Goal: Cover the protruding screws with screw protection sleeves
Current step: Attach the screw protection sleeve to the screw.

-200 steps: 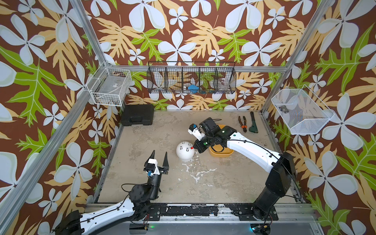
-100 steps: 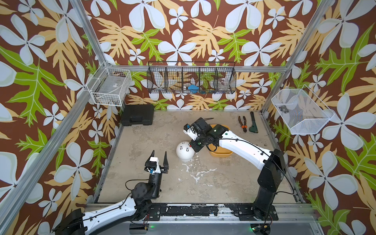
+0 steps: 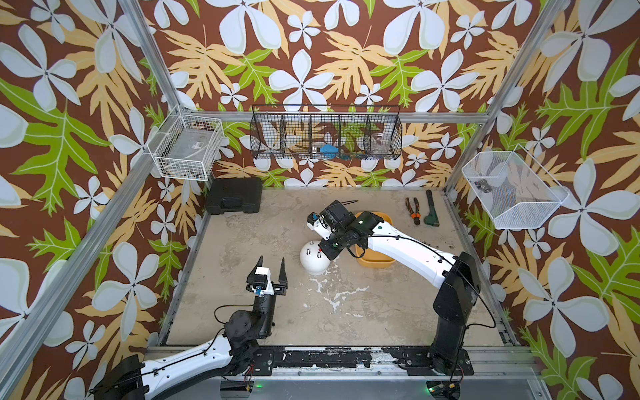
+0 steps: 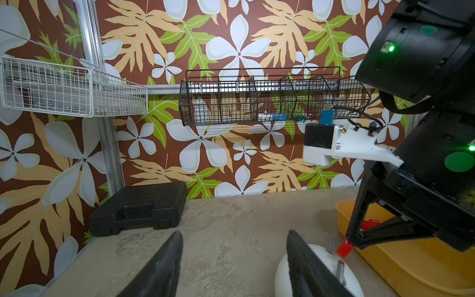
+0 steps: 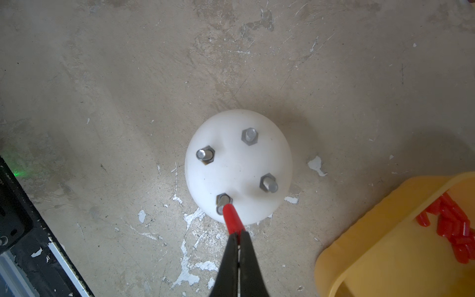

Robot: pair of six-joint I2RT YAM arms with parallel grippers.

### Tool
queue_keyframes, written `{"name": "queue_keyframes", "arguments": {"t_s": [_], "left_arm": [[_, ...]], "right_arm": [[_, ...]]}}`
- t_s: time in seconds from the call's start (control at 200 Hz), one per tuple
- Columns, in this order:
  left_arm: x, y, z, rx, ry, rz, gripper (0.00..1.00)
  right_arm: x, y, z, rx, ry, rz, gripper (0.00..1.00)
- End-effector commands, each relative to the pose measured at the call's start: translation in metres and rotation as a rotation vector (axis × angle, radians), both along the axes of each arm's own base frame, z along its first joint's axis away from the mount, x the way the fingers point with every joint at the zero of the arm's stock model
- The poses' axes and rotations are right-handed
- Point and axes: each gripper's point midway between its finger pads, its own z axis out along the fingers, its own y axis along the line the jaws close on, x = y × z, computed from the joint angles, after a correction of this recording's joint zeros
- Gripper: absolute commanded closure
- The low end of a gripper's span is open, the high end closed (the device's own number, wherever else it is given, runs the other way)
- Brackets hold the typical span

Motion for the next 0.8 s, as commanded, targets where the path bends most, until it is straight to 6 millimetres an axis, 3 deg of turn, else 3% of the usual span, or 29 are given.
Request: {"name": "queue_keyframes", "arguments": {"t_s": [0.0,0.791], "left_arm": [[-0.0022,0.0039,-0.0353,0.064,0.044,0.001,0.35],[-0.0004,-0.0006,-0.0369,0.088,0.053,-0.007,0.35]], "right_arm": [[-0.0037,-0.0022,-0.0045,-0.022,0.016,0.011,1.0],[-0.0038,0.0029,-0.0131,-0.1,0.011,0.02,1.0]]}}
